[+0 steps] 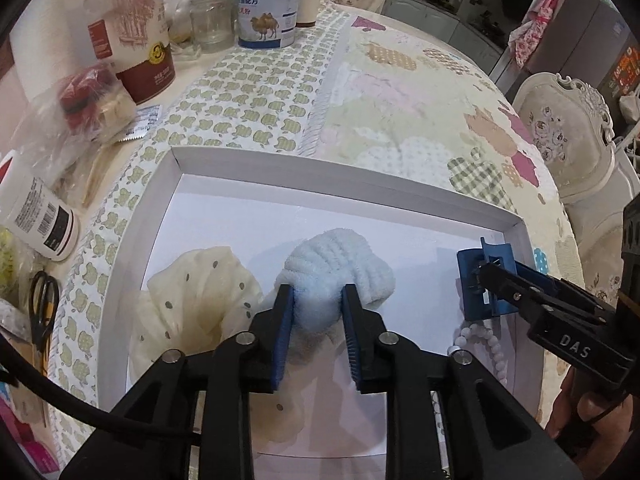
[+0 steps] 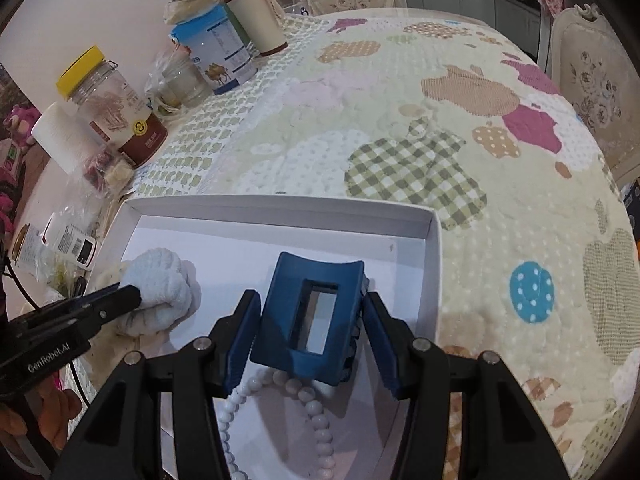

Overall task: Organize jewelry
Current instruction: 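Lower blue scrunchie into tray with left gripper while right gripper sets claw clip inside, then open both grippers and withdraw them from the tray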

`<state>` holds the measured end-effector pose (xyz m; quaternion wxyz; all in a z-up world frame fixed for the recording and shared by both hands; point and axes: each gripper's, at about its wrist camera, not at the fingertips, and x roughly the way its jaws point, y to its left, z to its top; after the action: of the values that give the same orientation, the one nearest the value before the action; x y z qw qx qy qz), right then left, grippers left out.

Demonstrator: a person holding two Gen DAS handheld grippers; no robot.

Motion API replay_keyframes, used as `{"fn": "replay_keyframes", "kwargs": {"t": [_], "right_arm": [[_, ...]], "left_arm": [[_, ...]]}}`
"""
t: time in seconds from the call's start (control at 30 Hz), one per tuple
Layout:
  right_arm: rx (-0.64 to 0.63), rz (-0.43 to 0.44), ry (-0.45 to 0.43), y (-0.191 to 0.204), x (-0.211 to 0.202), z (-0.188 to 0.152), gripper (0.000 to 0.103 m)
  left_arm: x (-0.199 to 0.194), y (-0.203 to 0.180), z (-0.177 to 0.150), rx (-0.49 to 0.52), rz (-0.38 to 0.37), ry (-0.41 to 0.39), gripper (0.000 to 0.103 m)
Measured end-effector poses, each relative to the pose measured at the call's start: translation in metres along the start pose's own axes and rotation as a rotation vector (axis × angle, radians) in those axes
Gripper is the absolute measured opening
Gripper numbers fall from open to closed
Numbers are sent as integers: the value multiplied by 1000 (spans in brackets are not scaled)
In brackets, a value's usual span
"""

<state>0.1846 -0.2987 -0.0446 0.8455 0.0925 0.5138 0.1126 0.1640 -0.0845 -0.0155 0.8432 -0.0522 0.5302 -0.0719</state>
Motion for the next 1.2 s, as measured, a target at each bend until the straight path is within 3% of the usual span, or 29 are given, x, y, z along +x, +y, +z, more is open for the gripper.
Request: {"fn": "replay_keyframes", "kwargs": {"t": [0.2, 0.7, 1.2], "right_arm": [[11, 28, -21, 2, -13, -4, 69], [17, 44, -159, 38, -109, -55, 71], [7, -4, -183, 65, -163, -136, 72]], "left_arm": [[-8, -4, 0, 27, 18, -9, 31], [-83, 1, -36, 78, 77, -139, 31], [-140, 17, -110, 147, 125, -197, 31]]}}
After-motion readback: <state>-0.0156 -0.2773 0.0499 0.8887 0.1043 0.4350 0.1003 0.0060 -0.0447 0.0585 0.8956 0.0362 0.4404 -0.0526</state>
